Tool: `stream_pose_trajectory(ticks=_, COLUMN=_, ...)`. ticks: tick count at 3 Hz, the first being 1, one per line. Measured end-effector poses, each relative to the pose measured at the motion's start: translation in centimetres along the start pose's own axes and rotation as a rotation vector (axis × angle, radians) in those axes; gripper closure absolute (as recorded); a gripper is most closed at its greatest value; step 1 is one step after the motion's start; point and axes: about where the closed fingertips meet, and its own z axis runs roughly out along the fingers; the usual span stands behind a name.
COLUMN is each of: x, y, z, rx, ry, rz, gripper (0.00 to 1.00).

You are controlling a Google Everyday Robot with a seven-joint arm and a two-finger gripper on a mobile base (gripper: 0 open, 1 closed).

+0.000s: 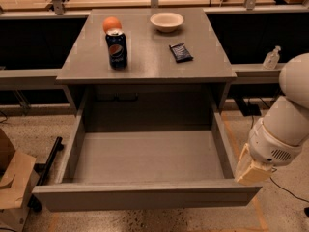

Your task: Close top drawer

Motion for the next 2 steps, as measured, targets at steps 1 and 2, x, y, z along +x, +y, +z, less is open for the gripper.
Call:
stream_pose_trajectory(ticks=1, x=1.7, y=0.4, z=4.1, rx=-0.081, ry=0.027, rz=0.051, gripper=1.0)
stream_pose_trajectory(ticks=2, x=3.7, y=0.9, z=8.4, rx=-0.169, ry=0.041, rz=0.109, gripper=1.0)
